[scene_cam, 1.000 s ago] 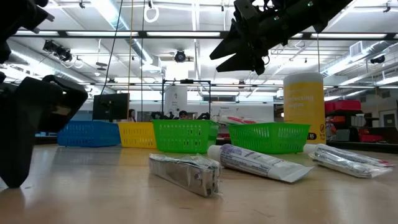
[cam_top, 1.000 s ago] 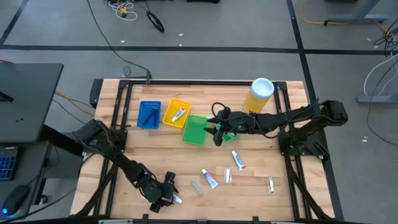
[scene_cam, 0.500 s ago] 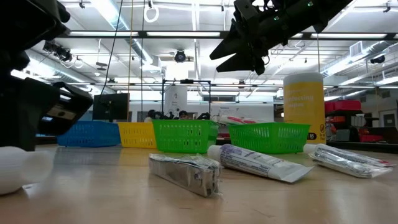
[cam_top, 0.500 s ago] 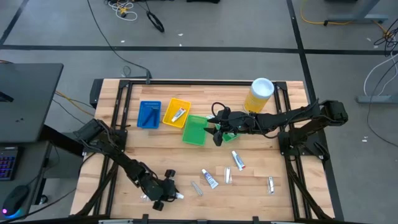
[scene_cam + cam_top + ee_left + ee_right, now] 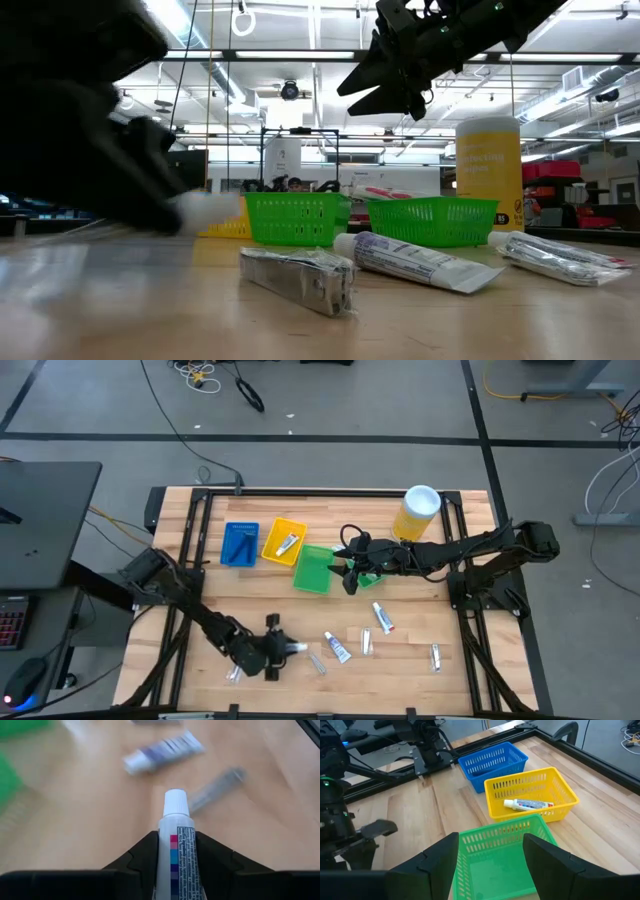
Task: Pick & Place Travel size toiletries
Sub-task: Put the white toothpaste into the yellow bin
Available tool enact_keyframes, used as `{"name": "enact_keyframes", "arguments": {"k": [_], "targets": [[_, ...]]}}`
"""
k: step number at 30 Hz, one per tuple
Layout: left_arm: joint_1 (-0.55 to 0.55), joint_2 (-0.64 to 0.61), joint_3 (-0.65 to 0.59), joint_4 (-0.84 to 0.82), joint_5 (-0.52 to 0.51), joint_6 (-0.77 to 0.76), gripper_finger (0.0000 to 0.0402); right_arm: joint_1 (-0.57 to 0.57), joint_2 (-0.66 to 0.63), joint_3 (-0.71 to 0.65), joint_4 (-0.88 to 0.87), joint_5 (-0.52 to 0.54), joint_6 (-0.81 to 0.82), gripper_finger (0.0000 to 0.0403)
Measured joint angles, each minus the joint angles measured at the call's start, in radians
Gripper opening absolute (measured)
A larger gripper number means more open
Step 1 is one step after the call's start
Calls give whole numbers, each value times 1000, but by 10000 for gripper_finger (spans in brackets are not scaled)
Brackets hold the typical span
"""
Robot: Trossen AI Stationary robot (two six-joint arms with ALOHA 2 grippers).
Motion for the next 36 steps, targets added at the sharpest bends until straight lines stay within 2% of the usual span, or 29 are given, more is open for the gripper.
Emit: {"name": "enact_keyframes", "arguments": {"k": [6,12,20,26,28,36], "targets": [[70,-76,1,-33,-114,32,130,0,0,0,0,0,0,233],[175,-221,1,-196,-197,31,130,0,0,0,0,0,0,233],[386,-378,2,-338,-202,-11,130,0,0,0,0,-1,0,233],[579,-402,2,-431,-197,-15,130,0,0,0,0,-1,0,233],[644,-402,2,-452,-169,-25,130,0,0,0,0,-1,0,233],[868,-402,2,-466,53,37,130,0,0,0,0,0,0,233]]}}
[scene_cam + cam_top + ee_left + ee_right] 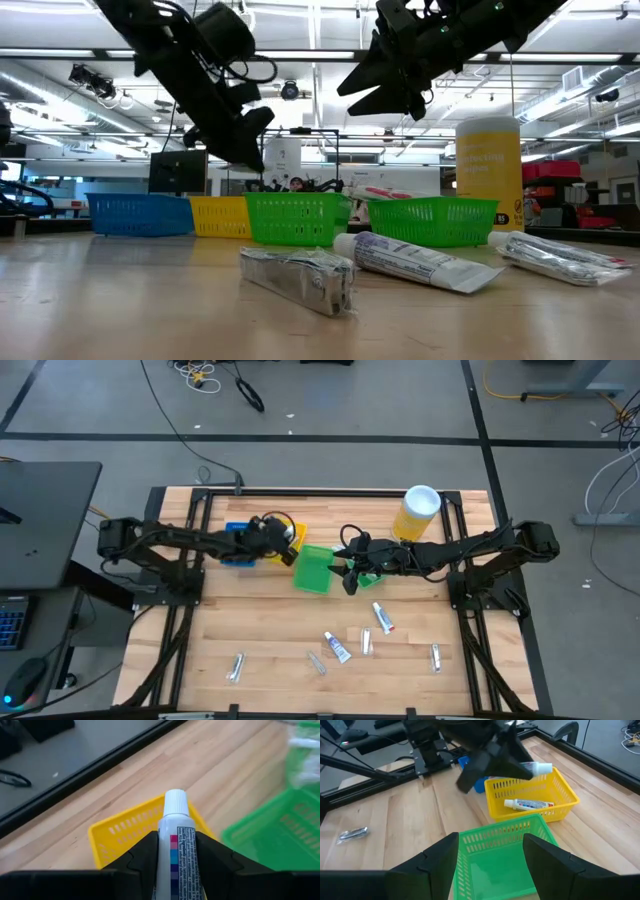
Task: Pick & Place Travel size toiletries
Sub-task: Put the white toothpaste into the yellow bin
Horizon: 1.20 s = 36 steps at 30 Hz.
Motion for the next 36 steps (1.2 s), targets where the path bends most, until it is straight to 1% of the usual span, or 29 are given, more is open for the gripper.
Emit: {"name": "enact_keyframes", "arguments": {"k": [5,10,13,16,22,26,29,32,34,36], "targets": [[75,0,0,-6,68,-3,135,0,0,0,0,0,0,233],[89,0,-47,1,74,-30,151,0,0,0,0,0,0,233],[88,0,-79,39,74,-33,164,0,0,0,1,0,0,233],[88,0,-107,111,74,-30,177,0,0,0,1,0,0,233],[87,0,-120,216,82,-24,194,0,0,0,1,0,0,233],[73,0,-120,326,122,-10,190,0,0,0,0,0,0,233],[57,0,-115,392,197,8,180,1,0,0,0,-4,0,233],[31,0,-110,415,270,73,170,0,0,0,-1,-55,-18,233],[1,0,-109,432,275,98,165,2,0,0,-3,-108,-55,233],[-37,0,-109,434,254,87,161,11,0,0,-6,-148,-78,233]]}}
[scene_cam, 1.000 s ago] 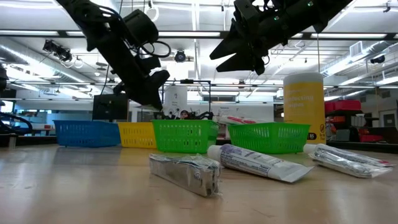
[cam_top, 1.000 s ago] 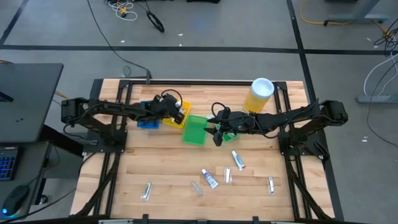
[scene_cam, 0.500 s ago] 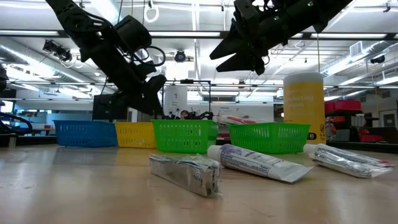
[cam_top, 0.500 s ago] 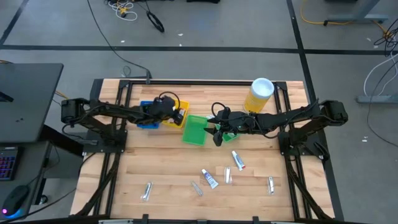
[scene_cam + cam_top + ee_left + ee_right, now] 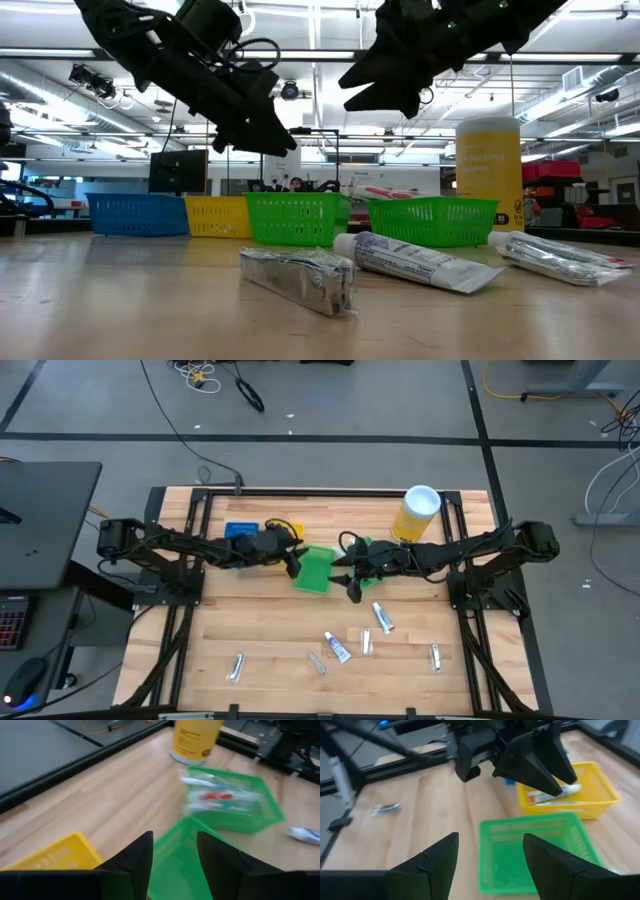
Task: Pick & Place Travel size toiletries
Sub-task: Put the white toothpaste into the yellow bin
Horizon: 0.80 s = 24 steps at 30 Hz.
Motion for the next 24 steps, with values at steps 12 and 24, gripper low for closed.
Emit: {"name": "enact_keyframes", "arguments": {"k": [12,24], "targets": [[-303,0,0,-2,-260,-75,153,178,23,0,-8,-1,-15,217],[-467,0,1,-4,-337,-130,153,317,138,0,180,55,-19,231]]}}
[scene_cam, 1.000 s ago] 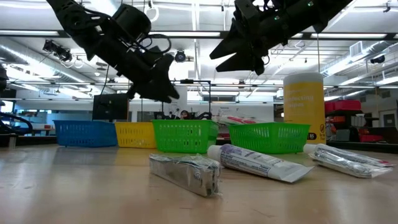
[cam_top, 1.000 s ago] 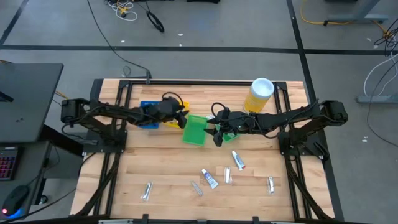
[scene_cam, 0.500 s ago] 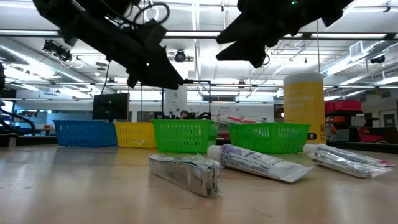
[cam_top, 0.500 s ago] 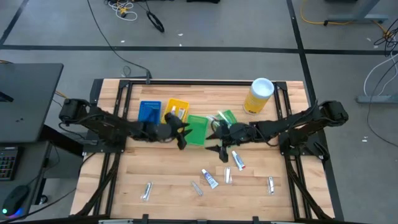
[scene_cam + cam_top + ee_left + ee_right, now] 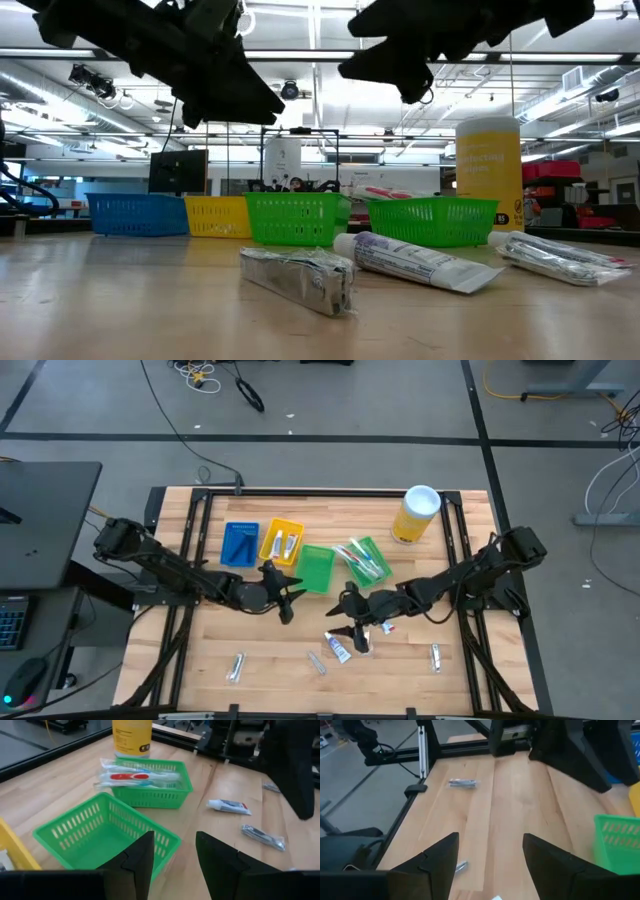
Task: Pick & Place Travel size toiletries
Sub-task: Put the white toothpaste into the yellow bin
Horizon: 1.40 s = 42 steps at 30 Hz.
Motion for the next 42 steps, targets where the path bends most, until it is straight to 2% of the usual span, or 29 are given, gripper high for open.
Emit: {"name": "enact_keyframes", "arguments": {"k": [6,16,25,33,37,42], "targets": [[-8,0,0,-1,-30,-30,153,18,35,0,37,-1,0,236],[-10,0,0,-7,-23,-30,153,17,37,0,32,24,45,236],[-1,0,0,-7,-38,-8,153,19,37,0,-9,25,148,236],[-1,0,0,-8,-38,30,153,26,38,0,-127,-1,249,236],[-1,0,0,-8,-37,32,153,79,38,0,-118,-52,255,235],[-1,0,0,-7,-37,33,153,156,38,0,-112,30,276,224]]}}
